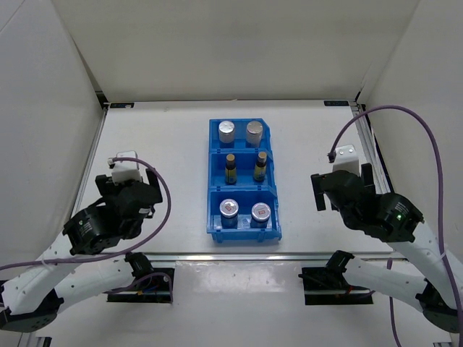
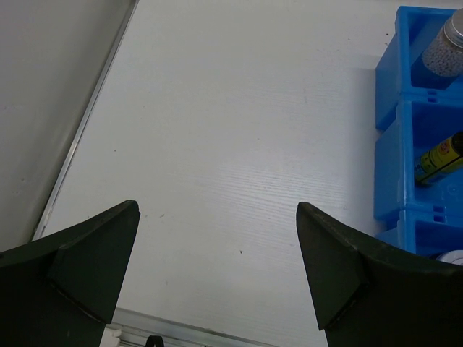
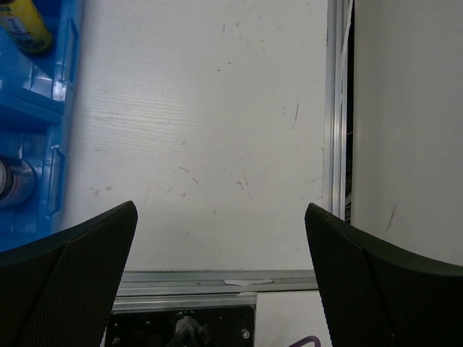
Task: Organize the condiment bottles
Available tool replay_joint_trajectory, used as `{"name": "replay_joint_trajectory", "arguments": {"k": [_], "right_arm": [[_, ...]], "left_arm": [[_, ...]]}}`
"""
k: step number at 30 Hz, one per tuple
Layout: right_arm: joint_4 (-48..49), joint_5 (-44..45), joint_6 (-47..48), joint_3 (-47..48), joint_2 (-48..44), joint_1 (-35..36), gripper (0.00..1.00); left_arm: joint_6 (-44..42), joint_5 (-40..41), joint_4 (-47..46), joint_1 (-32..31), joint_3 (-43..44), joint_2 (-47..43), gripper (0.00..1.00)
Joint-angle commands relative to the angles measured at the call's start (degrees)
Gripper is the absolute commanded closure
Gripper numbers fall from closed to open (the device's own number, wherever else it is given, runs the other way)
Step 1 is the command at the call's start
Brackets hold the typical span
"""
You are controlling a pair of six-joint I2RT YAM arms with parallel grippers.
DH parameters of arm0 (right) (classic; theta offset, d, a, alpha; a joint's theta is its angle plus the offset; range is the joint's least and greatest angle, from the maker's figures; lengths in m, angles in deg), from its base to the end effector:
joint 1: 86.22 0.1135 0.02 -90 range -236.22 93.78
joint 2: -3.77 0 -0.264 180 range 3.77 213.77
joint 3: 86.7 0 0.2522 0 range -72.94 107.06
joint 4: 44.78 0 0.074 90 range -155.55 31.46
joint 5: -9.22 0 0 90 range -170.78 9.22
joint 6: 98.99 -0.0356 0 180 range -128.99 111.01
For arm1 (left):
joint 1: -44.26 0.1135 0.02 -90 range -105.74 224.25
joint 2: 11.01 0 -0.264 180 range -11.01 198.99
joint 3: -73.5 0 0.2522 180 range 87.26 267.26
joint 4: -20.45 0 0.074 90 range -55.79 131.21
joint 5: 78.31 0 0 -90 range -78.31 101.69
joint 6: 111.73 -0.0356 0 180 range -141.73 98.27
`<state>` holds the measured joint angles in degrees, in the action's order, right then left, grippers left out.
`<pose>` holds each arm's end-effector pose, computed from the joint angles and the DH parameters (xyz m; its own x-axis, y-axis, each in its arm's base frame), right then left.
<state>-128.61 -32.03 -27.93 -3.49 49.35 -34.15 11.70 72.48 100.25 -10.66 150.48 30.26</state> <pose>0.0841 0.0643 0.3857 -0.4846 -0.2737 -0.8308 -0.0453 0.9564 -0.2886 0.0783 -0.0574 0.3713 -0.3552 0.0380 -0.9340 -0.1877 0.9759 0.1111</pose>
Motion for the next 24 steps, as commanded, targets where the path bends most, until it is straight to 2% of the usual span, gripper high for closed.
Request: {"name": "replay_joint_trajectory", "arguments": {"k": [1,7,24], "right_arm": [[1.9,-1.1,1.5,-0.1,0.9,0.4,0.0],[1.9,-4.0,2.9,-0.1,2.0,0.4,0.0],[1.9,-3.4,2.9,0.4,2.1,0.4,0.0]], "left_arm": [[-0.2,0.1,0.7,0.2,0.9,-0.8,0.0],[-0.2,0.1,0.7,0.2,0.9,0.9,0.0],[0.3,0.6,0.7,0.2,0.9,0.7,0.0]]}}
